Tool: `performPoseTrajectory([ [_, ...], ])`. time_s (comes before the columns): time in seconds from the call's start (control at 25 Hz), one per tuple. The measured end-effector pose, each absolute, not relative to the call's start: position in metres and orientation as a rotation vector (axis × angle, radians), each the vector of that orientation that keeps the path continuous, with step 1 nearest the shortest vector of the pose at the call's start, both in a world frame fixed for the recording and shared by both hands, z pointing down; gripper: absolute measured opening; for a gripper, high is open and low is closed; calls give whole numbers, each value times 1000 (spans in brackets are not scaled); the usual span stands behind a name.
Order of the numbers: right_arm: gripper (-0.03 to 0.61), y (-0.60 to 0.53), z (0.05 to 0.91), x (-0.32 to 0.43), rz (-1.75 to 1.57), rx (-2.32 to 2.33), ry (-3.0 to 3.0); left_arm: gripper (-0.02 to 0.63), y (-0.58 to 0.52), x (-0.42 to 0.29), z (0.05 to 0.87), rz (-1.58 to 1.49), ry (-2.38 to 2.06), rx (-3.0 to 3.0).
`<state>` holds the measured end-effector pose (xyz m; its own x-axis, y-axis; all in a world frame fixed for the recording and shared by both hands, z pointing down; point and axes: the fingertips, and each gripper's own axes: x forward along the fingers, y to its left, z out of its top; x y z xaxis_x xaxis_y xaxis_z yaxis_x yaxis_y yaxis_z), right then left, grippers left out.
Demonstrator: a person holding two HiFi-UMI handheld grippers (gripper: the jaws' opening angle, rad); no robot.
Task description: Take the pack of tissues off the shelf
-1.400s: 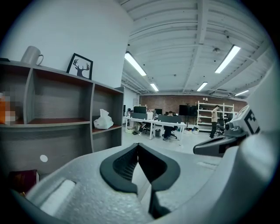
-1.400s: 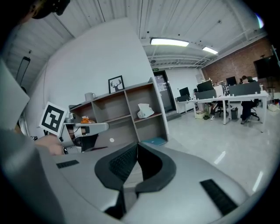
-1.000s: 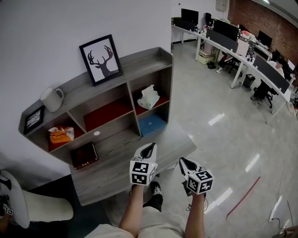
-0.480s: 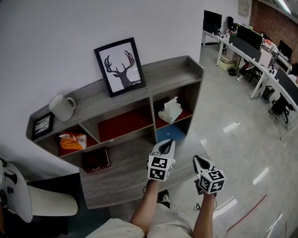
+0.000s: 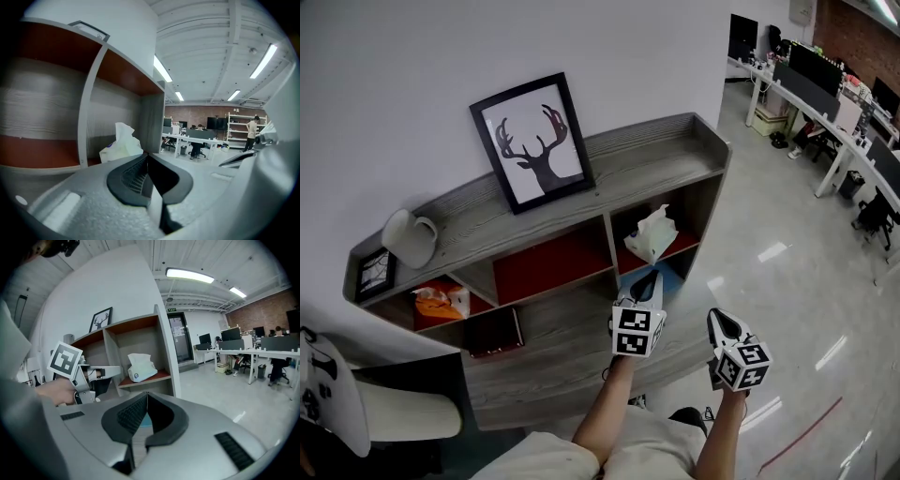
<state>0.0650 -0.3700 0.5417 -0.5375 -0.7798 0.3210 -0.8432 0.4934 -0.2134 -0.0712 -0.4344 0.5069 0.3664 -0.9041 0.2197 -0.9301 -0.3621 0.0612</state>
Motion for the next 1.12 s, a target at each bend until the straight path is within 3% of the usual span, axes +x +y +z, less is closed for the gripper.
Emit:
performPoseTrajectory([
  [0.88, 15, -482, 521, 32, 467, 905, -2756, 11, -494, -82, 490, 227, -1999, 2221],
  [1.12, 17, -496, 526, 17, 293, 684, -2718, 11, -502, -91, 492, 222, -2151, 2074],
])
